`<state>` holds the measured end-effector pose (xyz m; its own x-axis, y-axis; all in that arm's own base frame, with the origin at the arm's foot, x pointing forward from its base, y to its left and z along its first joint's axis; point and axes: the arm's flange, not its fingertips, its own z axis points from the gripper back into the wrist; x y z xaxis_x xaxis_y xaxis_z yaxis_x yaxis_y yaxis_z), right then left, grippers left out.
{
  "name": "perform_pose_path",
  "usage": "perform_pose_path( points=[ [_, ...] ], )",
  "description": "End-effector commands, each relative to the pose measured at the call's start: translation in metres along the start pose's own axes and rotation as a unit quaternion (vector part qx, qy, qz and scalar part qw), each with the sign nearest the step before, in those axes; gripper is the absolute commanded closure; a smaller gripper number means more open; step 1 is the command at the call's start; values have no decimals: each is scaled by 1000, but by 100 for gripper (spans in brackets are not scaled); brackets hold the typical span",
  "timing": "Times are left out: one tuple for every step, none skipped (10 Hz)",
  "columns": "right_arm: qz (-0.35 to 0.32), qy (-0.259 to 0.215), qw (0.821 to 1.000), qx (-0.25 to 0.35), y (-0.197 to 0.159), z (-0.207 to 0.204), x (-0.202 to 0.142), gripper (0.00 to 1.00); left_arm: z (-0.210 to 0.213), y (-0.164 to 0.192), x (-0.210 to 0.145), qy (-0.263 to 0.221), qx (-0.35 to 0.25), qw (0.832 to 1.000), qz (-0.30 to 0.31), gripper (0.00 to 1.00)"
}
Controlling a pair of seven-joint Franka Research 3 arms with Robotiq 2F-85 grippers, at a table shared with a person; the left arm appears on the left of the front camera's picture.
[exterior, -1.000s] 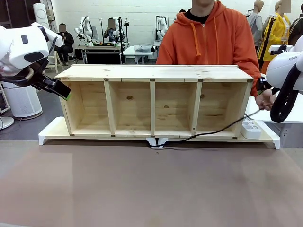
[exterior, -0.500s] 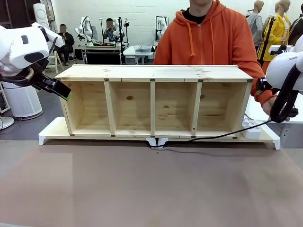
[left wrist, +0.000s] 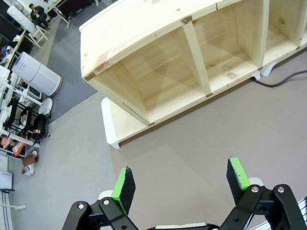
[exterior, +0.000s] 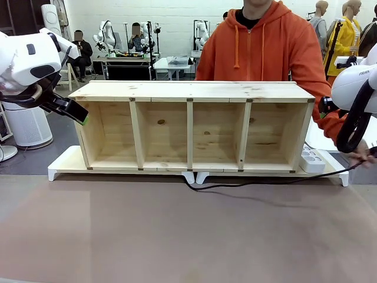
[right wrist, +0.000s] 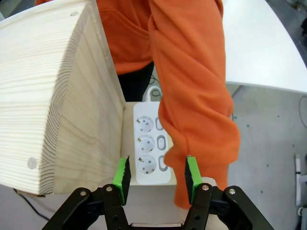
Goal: Perform cable management.
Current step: Release the Power Cable when the human grasps it.
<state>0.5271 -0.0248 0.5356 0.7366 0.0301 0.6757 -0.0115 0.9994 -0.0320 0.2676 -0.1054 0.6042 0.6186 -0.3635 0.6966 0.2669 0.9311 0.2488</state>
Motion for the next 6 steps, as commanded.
perform_pose_path(
  points=[
    [0, 2, 1000, 0, 0, -1, -1, 40, -1, 1, 2, -6, 1, 1000, -4, 0],
    [0, 2, 1000, 0, 0, -1, -1, 40, -1, 1, 2, -6, 1, 1000, -4, 0],
    [0, 2, 1000, 0, 0, -1, -1, 40, -1, 1, 2, -6, 1, 1000, -4, 0],
    [0, 2, 1000, 0, 0, -1, -1, 40, -1, 1, 2, -6, 1, 1000, -4, 0],
    [0, 2, 1000, 0, 0, -1, -1, 40, -1, 1, 2, -6, 1, 1000, -4, 0],
    [0, 2, 1000, 0, 0, -1, -1, 40, -1, 1, 2, -6, 1, 1000, -4, 0]
  ],
)
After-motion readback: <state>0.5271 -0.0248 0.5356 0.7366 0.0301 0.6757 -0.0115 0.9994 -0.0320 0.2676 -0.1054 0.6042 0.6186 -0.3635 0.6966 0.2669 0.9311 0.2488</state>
